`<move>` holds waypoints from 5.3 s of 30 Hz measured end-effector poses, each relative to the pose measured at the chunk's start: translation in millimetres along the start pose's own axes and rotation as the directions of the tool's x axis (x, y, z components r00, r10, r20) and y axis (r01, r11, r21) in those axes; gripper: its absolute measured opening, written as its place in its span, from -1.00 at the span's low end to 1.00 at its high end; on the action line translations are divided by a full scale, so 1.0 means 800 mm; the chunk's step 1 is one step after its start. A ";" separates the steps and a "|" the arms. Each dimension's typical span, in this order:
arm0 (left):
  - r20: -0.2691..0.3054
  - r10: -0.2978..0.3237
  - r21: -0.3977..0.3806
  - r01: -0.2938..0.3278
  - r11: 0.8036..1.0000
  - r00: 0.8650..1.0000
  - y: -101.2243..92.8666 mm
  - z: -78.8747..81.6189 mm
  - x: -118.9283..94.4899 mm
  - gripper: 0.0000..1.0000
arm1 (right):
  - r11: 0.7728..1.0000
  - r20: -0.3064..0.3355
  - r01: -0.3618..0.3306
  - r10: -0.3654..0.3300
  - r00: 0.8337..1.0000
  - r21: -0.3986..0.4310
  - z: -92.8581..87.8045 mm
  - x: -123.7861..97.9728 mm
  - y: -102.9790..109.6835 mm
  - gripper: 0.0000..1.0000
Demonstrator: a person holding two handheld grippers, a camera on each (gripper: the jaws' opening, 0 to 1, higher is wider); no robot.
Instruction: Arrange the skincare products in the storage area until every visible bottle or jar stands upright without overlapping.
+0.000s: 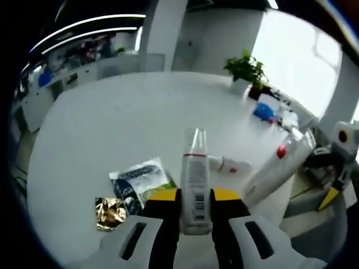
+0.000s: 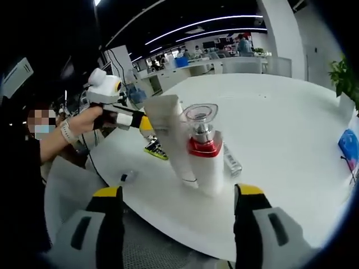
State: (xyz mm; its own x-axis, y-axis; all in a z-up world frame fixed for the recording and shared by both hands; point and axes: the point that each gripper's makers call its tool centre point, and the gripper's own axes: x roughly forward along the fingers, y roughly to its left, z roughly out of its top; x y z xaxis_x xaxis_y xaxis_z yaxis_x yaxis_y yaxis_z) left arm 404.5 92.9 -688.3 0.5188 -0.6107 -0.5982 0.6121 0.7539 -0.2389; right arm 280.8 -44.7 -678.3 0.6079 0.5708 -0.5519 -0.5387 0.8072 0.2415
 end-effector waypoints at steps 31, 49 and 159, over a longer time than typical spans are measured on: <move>0.107 -0.034 -0.058 0.041 0.997 0.994 -0.034 -0.051 -0.096 -0.67 | 0.986 0.136 -0.160 0.164 0.977 -0.034 0.038 0.035 0.084 0.21; 0.131 -0.068 -0.035 0.073 0.997 0.989 -0.060 -0.056 -0.115 -0.68 | 0.892 0.307 -0.347 0.257 0.916 0.291 0.071 0.070 0.114 0.00; -0.266 -0.188 0.412 0.288 0.864 0.945 -0.112 -0.112 0.000 -0.67 | 0.937 0.172 -0.162 0.223 0.960 -0.309 0.059 0.093 0.107 -0.57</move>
State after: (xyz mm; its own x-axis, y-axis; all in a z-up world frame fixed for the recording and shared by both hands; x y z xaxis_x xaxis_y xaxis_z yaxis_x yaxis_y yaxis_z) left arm 296.4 47.5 -735.0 0.2167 -0.6549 -0.7240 0.9245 0.3758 -0.0632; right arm 307.6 73.7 -661.6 0.5639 0.7534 -0.3382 -0.7835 0.6175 0.0692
